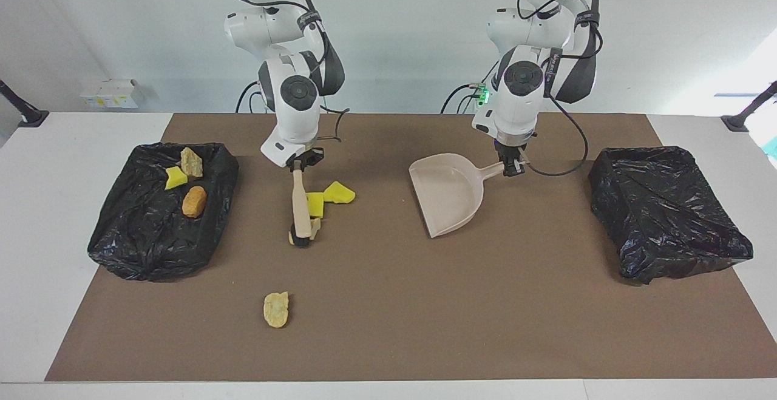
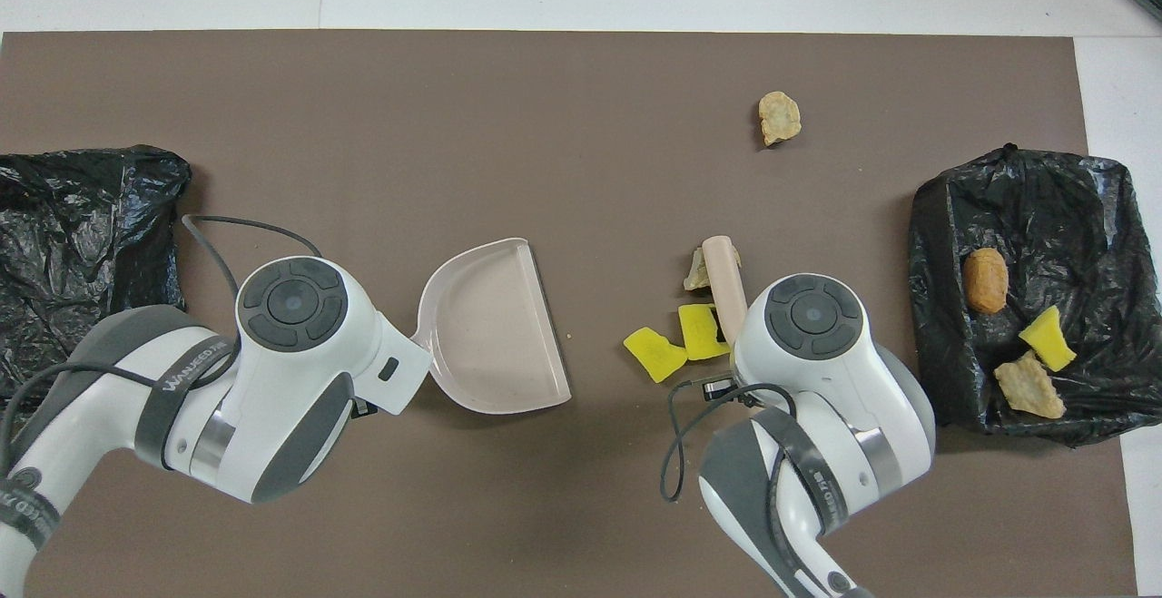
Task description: Sweep and dump trash in bin
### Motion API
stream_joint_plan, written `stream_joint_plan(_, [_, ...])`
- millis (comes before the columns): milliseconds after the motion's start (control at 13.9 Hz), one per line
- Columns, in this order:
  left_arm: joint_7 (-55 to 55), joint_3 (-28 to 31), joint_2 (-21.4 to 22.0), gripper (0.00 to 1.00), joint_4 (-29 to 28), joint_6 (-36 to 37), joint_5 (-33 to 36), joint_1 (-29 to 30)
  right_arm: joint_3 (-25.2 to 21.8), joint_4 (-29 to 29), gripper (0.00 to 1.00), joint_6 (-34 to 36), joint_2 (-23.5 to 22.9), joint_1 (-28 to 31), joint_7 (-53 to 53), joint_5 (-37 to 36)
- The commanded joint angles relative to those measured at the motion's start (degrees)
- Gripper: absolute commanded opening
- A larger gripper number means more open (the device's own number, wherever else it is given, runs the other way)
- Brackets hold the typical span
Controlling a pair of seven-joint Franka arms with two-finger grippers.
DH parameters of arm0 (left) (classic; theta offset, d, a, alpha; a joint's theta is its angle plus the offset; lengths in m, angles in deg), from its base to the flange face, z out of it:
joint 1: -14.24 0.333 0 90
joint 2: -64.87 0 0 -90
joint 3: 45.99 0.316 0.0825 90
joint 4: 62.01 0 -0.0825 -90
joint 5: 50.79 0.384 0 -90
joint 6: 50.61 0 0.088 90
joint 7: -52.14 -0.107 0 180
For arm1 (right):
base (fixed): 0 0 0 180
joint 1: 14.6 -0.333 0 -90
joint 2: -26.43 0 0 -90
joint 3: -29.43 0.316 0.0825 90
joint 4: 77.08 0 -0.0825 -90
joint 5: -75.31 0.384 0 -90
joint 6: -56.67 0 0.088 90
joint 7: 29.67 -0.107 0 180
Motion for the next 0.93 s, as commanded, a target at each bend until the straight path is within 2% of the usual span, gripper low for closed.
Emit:
stream_joint_plan(0, [4.9, 0.79, 1.5, 0.0, -3.79, -4.27, 0.8, -1.82, -0.05, -0.28, 0.0, -2.11, 0.63, -2.26, -0.48, 5.34])
stream_joint_plan(144, [6.59, 0.88, 1.68, 0.0, -4.15, -4.98, 0.8, -2.53, -0.05, 0.6, 0.0, -3.35, 0.45, -4.63, -0.48, 6.5])
stream_joint_plan(288, [6.59, 0.88, 1.68, 0.0, -4.15, -4.9, 0.8, -2.53, 0.03, 1.13, 0.0, -4.22, 0.01, -5.69, -0.48, 10.78])
stream_joint_plan(503, [6.59, 0.88, 1.68, 0.0, -4.15, -4.63, 0.8, -2.44, 0.12, 1.91, 0.0, -9.75, -3.32, -10.69, -5.9, 11.95])
stream_joint_plan(647, [6.59, 0.79, 1.68, 0.0, -4.15, -4.72, 0.8, -2.44, 0.12, 4.37, 0.0, -10.81, -5.34, -14.03, -8.12, 18.32])
stream_joint_plan(862, [6.59, 0.79, 1.68, 0.0, -4.15, -4.72, 0.8, -2.44, 0.38, 8.58, 0.0, -11.26, -6.93, -15.71, -7.95, 30.81])
